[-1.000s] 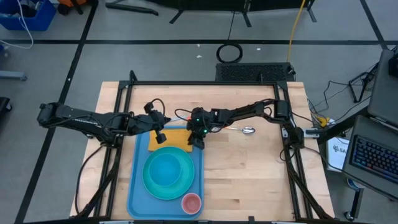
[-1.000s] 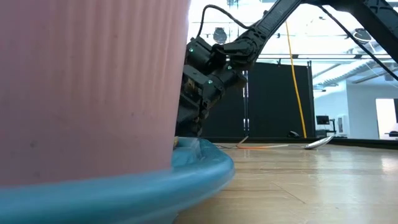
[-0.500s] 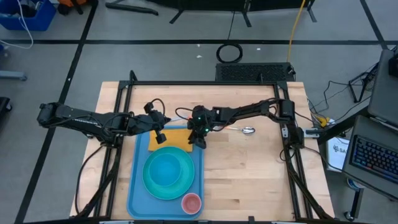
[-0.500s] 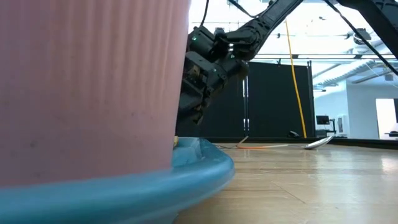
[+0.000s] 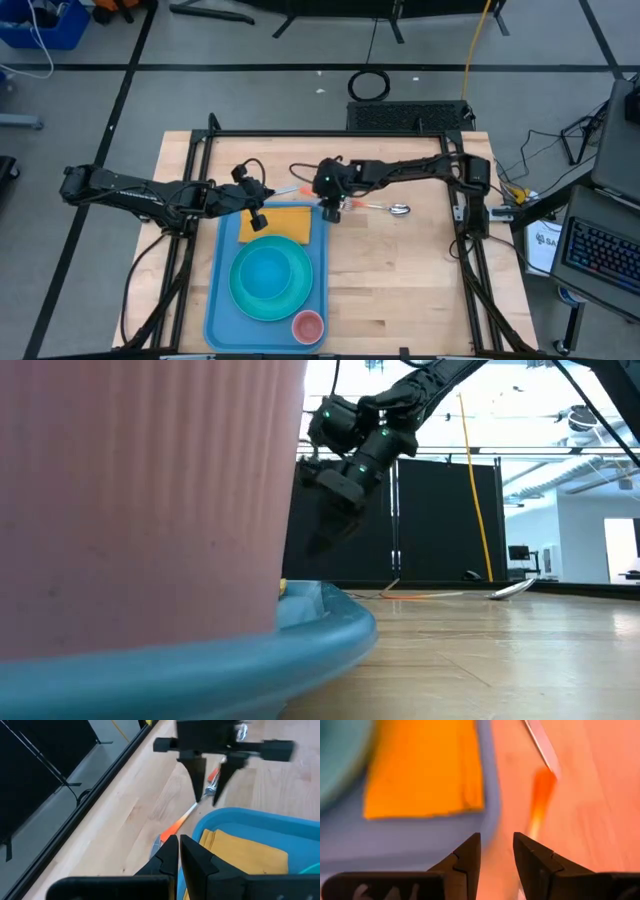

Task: Set up tray
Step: Put the orange fork on the yellow napkin on the blue serving tray

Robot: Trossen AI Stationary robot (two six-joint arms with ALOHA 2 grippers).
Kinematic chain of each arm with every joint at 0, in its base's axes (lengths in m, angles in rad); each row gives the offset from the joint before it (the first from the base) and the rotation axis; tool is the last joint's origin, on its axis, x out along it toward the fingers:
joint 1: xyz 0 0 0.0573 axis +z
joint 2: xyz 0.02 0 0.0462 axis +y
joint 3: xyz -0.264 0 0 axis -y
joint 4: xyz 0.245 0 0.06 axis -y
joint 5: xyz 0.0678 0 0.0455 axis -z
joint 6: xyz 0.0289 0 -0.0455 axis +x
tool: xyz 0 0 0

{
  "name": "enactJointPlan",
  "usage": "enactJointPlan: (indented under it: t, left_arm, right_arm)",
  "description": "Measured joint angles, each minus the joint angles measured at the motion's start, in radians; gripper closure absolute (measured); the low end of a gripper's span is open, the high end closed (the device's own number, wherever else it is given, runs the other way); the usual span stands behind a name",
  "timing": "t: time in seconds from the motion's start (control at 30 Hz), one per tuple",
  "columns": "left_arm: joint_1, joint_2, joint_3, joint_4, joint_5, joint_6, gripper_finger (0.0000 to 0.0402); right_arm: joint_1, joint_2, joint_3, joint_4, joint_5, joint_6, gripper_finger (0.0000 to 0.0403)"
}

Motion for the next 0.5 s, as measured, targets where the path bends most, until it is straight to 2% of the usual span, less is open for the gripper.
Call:
enactJointPlan:
  t: [0.23, 0.37, 0.5]
  left_arm:
    - [0.0, 0.0, 0.0, -0.001, 0.0, 0.001, 0.038]
    - [0.0, 0.0, 0.0, -0.001, 0.0, 0.002, 0.038]
    - [0.0, 0.0, 0.0, -0.002, 0.0, 0.002, 0.038]
  right_arm:
    - [-0.064, 0.0, 0.0, -0.053, 0.002, 0.032, 0.03]
    - [-0.081, 0.0, 0.0, -0.084, -0.065, 0.032, 0.0301]
    - [-0.077, 0.0, 0.0, -0.084, -0.076, 0.014, 0.0301]
